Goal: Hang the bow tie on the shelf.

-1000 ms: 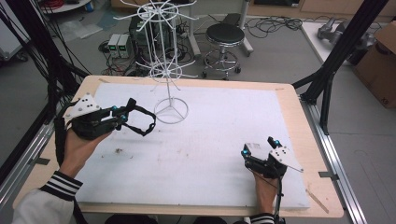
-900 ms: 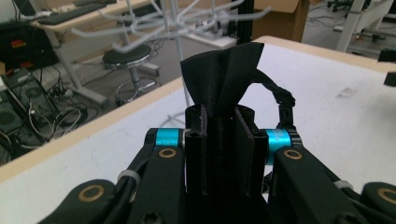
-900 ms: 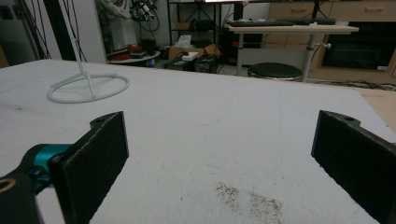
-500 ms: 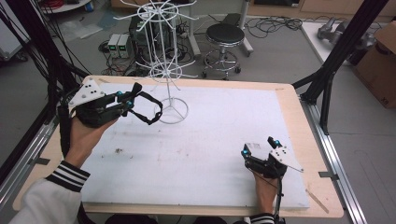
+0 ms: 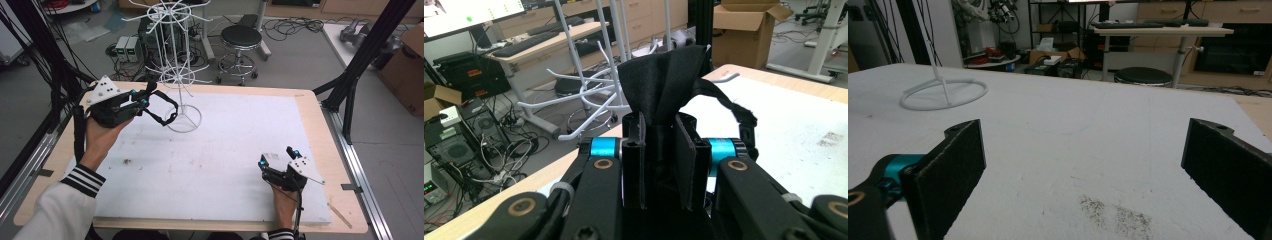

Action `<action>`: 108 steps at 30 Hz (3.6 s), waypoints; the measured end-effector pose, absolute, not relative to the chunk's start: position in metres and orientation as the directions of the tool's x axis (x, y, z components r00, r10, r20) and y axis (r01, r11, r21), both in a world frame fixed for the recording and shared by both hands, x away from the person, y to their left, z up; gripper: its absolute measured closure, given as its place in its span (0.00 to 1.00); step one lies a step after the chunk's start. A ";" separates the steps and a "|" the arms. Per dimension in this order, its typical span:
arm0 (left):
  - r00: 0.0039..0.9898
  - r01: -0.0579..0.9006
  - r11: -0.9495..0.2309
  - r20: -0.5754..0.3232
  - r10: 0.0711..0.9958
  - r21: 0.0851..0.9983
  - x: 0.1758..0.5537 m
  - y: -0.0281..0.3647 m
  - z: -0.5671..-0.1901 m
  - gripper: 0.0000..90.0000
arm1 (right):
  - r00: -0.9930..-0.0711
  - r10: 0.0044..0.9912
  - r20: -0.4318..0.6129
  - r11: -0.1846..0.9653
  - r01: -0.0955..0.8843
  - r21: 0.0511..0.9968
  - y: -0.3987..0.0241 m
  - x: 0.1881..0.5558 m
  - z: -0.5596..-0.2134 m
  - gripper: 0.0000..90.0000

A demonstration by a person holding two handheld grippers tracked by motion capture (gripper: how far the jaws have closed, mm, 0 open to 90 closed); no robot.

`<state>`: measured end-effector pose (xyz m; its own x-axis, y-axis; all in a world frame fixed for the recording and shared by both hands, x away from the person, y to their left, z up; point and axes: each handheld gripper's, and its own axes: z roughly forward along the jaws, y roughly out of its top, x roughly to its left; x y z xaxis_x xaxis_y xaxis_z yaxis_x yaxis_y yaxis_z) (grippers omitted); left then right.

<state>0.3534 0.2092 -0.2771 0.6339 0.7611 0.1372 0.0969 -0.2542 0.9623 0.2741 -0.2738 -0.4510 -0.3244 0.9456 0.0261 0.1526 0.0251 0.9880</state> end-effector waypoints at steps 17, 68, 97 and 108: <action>0.615 0.127 -0.273 0.140 0.776 0.954 0.374 0.200 -0.289 0.84 | -0.321 0.946 0.036 0.016 0.156 0.988 -0.274 0.274 -0.451 0.03; 0.577 0.047 -0.111 0.064 0.814 0.993 0.310 0.251 -0.388 0.12 | -0.321 0.947 0.024 0.028 0.156 0.987 -0.273 0.275 -0.451 0.03; 0.551 -0.024 0.009 0.006 0.835 1.000 0.271 0.267 -0.455 0.14 | -0.321 0.947 0.022 0.031 0.159 0.987 -0.273 0.274 -0.451 0.03; 0.552 -0.020 0.013 0.001 0.834 1.000 0.272 0.267 -0.455 0.14 | -0.317 0.948 0.026 0.025 0.156 0.987 -0.274 0.275 -0.451 0.03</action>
